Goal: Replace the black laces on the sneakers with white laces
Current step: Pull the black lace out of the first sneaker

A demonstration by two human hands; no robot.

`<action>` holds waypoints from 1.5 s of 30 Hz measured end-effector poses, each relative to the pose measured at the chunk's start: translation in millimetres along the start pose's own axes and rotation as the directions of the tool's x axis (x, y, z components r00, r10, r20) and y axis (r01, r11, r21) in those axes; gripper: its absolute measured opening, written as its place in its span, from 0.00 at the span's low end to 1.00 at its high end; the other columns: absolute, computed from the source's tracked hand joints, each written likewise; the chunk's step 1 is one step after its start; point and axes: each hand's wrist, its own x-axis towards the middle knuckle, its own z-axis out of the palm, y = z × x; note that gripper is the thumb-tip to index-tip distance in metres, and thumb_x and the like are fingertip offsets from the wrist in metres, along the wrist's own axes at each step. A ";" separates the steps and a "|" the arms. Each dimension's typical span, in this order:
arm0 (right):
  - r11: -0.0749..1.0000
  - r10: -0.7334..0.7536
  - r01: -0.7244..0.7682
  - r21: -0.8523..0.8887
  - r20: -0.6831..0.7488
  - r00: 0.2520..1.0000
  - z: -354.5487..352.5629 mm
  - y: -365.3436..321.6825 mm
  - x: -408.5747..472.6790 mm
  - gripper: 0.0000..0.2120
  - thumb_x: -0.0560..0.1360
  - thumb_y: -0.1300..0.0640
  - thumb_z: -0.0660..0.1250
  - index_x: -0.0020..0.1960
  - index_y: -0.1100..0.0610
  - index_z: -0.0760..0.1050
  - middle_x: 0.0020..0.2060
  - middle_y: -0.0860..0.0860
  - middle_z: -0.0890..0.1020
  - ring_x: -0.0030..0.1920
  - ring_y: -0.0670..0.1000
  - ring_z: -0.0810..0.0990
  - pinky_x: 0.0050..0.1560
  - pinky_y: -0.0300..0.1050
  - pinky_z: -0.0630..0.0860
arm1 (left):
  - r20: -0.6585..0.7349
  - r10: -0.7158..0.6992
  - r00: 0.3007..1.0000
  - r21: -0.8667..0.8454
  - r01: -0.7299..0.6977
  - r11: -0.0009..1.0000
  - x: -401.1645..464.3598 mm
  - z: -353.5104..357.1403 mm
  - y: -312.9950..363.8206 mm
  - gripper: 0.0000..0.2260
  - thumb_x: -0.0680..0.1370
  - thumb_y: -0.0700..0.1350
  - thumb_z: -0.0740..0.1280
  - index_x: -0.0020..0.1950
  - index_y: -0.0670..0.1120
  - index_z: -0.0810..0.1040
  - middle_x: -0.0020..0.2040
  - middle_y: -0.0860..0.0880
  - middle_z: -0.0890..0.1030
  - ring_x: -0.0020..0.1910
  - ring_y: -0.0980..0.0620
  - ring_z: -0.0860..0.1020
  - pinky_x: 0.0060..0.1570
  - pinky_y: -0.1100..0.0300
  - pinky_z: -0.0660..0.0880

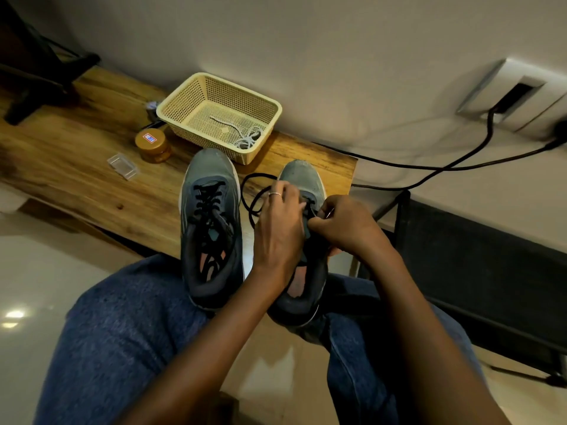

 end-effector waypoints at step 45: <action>0.995 -0.008 0.006 -0.098 -0.020 1.000 5.2 -0.7 -1.1 0.09 0.73 0.54 0.66 0.47 0.59 0.73 0.45 0.58 0.80 0.44 0.59 0.81 0.47 0.57 0.80 | 0.125 -0.172 0.977 -0.020 0.175 0.984 0.3 -2.7 1.3 0.12 0.81 0.49 0.61 0.63 0.48 0.72 0.54 0.44 0.77 0.54 0.47 0.75 0.41 0.58 0.66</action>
